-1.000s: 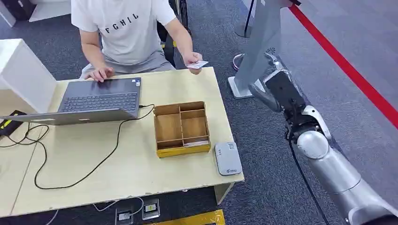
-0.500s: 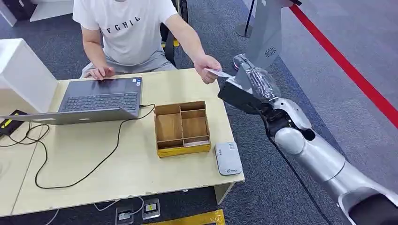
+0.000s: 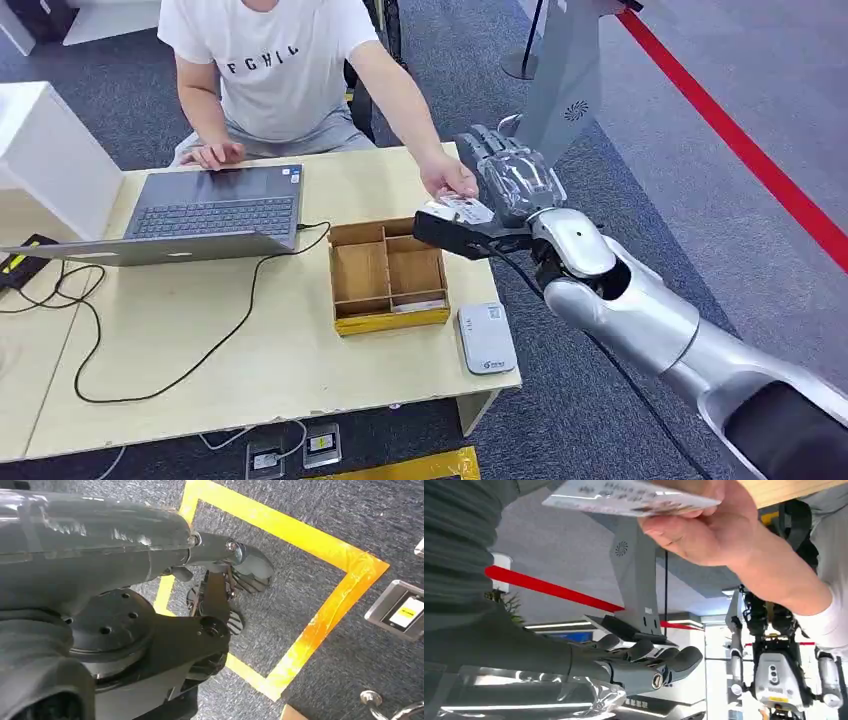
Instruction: Pass the card to the sensor for recognition and then transmit it.
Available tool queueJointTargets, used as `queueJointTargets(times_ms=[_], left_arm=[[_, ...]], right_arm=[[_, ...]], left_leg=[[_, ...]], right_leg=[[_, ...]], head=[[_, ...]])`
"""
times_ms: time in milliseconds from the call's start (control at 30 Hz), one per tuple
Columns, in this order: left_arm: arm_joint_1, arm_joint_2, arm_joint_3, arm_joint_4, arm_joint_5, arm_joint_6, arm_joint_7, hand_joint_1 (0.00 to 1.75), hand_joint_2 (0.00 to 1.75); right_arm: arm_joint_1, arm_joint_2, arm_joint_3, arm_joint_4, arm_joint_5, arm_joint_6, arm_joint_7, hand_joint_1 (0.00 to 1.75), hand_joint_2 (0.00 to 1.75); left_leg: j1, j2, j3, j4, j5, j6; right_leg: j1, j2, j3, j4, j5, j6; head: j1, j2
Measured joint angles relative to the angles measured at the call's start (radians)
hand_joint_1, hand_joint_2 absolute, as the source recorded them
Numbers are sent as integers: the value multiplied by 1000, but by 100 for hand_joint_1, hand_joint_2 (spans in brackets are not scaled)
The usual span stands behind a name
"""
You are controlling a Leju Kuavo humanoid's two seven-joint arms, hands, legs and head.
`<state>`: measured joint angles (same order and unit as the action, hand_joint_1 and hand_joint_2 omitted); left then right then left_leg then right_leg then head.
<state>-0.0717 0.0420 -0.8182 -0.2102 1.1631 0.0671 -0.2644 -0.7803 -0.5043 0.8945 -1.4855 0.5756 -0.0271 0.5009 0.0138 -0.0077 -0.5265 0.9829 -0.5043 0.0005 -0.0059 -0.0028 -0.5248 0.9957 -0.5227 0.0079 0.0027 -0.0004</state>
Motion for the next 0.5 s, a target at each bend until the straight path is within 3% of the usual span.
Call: queueJointTargets(times_ms=[500], left_arm=[[0, 3, -9, 0, 0, 0, 0, 0, 0]], right_arm=[[0, 4, 38, 25, -5, -27, -11, 175, 175]], left_leg=[[0, 0, 0, 0, 0, 0]], right_leg=[[0, 0, 0, 0, 0, 0]], head=[[0, 0]])
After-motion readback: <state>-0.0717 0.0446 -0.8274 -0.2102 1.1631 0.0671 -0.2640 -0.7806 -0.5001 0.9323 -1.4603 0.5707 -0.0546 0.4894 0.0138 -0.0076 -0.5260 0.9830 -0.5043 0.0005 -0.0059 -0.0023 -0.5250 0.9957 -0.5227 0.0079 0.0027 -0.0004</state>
